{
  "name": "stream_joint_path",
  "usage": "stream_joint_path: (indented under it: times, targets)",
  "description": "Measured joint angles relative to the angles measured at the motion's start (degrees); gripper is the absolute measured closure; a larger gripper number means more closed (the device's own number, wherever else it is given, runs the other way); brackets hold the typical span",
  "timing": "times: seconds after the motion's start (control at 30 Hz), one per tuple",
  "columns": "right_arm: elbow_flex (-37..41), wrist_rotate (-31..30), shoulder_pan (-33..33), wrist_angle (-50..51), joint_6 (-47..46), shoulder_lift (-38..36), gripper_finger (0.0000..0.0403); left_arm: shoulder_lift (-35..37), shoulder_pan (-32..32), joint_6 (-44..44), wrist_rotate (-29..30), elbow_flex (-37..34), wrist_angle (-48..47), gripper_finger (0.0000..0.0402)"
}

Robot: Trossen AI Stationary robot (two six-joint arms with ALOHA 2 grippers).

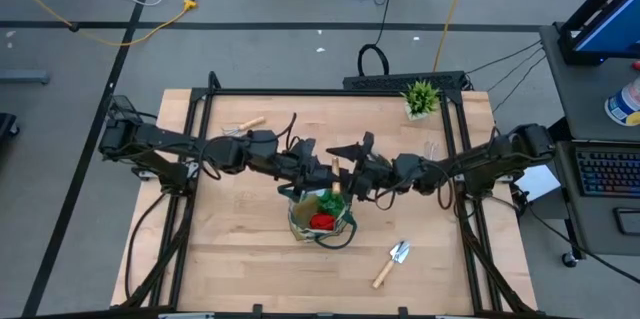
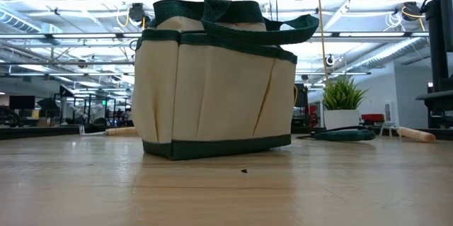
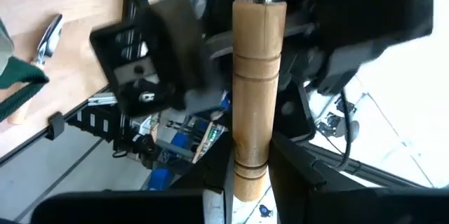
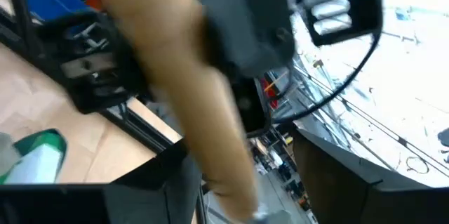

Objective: Pick & Place Garden tools in Gardening bag
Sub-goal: Put the left brown trowel into the gardening bag

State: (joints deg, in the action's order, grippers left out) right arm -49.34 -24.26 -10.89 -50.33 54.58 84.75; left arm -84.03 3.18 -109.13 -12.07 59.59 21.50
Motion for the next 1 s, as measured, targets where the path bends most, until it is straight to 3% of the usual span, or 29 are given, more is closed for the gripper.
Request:
stream_joint_path:
  times: [0.2,0.67,0.83,1.0]
  targets:
    - [0.0,-3.4,-2.0,0.3,1.6,0.0,0.0206,0.0,-0.2,0.0,0.0,0.0,0.0,0.0338]
    - [0.1,-5.9,-2.3,0.7,2.3,0.0,0.0324,0.0,0.1,-0.7,0.6,0.0,0.2,0.0338]
    - [0.1,-6.2,-2.3,1.8,2.5,0.0,0.0336,0.0,0.1,-1.1,1.1,0.1,0.0,0.0338]
    - [0.1,-10.3,-2.4,2.2,1.8,0.0,0.0338,0.0,-0.2,-0.9,1.9,0.1,0.0,0.0338]
